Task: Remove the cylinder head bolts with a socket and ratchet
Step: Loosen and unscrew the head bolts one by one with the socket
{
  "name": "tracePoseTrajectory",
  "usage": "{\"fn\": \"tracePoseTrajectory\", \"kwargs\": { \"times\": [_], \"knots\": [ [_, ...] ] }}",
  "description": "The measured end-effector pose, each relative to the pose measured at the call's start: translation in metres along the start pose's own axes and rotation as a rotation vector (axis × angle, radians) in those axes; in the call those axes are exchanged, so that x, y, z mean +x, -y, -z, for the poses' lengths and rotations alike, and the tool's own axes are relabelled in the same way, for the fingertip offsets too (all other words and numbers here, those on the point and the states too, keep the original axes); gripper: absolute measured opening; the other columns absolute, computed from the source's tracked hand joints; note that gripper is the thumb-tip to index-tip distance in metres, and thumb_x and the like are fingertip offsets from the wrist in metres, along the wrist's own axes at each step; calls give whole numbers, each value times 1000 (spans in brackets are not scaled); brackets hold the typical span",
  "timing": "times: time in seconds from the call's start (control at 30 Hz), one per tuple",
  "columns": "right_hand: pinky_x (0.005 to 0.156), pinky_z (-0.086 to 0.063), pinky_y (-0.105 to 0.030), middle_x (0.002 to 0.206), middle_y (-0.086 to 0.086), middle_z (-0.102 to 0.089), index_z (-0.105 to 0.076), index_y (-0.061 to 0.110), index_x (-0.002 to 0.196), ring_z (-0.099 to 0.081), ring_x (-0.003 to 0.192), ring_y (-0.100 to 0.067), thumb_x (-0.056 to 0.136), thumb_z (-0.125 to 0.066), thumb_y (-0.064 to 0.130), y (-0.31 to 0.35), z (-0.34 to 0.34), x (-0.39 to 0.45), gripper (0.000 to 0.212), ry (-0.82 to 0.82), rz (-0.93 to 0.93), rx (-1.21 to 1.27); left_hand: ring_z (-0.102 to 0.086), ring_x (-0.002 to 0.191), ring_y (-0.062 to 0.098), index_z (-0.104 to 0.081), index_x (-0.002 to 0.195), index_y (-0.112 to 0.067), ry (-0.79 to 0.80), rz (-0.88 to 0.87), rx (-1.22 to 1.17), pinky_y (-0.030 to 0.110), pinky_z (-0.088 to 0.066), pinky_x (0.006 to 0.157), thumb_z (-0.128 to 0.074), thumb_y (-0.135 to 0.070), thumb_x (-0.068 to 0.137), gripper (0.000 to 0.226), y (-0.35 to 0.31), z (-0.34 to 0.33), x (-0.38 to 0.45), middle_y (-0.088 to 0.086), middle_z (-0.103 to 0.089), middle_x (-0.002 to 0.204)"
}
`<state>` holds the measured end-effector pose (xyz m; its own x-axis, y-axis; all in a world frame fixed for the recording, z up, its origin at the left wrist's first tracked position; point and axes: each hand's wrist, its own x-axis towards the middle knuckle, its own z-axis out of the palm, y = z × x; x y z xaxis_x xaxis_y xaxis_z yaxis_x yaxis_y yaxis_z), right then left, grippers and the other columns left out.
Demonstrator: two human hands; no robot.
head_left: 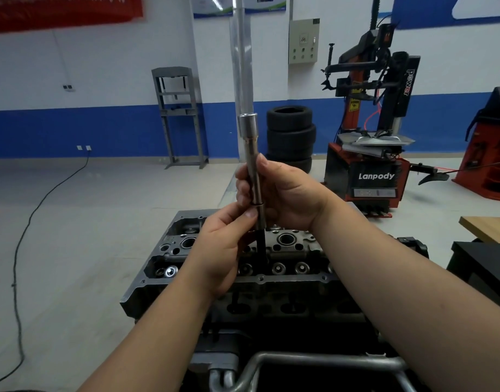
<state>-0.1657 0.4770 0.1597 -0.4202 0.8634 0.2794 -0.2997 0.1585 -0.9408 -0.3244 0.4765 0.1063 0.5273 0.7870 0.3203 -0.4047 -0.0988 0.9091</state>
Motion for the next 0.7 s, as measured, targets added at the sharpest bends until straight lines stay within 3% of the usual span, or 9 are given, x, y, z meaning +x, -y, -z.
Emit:
{"fn": "tracePoseTrajectory", "kwargs": {
  "times": [0.13,0.27,0.33,0.47,0.57,0.63,0.7],
  "knots": [
    [63,-40,-29,78,3,-62,-61,14,111,-60,72,-13,84,-67,46,0,-2,-1,42,25,33,19,-75,96,14,-83,91,-30,-51,-43,44,21,-57,81,-74,-24,88,11,1,-1,-1,3,-79,98],
    [52,-45,-24,75,1,-63,-49,15,98,-61,65,-14,71,-86,43,0,-3,1,53,50,72,25,-74,90,13,-81,84,-31,-95,-34,67,24,-56,80,-81,-27,75,10,2,-2,2,-1,-78,91],
    [56,-45,-26,77,1,-63,-52,14,97,-62,67,-14,75,-82,45,-1,-2,1,49,47,74,28,-74,90,13,-82,86,-31,-72,-24,40,24,-56,80,-79,-27,83,6,1,-2,2,0,-78,91],
    [62,-53,-26,81,-1,-65,-67,15,95,-64,76,-16,88,-64,45,0,-1,0,31,48,27,87,-75,100,14,-83,97,-32,-12,10,-2,21,-57,80,-59,-29,90,25,-2,-2,0,2,-80,102],
    [66,-48,-27,81,2,-64,-72,17,96,-62,77,-15,90,-55,47,-1,0,0,35,12,14,63,-75,99,15,-83,96,-31,-34,-2,4,22,-58,81,-66,-30,91,17,-2,-3,0,4,-80,101],
    [67,-36,-31,82,3,-62,-72,20,98,-61,76,-13,86,-62,48,-1,-1,0,32,13,37,37,-75,96,16,-82,93,-31,-56,-25,26,23,-58,81,-71,-31,84,14,0,-3,0,4,-79,99],
    [65,-33,-32,82,3,-61,-65,20,98,-60,74,-14,77,-78,47,-1,-1,1,37,27,64,41,-75,95,17,-81,90,-32,-68,-40,40,24,-58,81,-74,-30,79,13,1,-2,0,4,-79,97]
  ]
}}
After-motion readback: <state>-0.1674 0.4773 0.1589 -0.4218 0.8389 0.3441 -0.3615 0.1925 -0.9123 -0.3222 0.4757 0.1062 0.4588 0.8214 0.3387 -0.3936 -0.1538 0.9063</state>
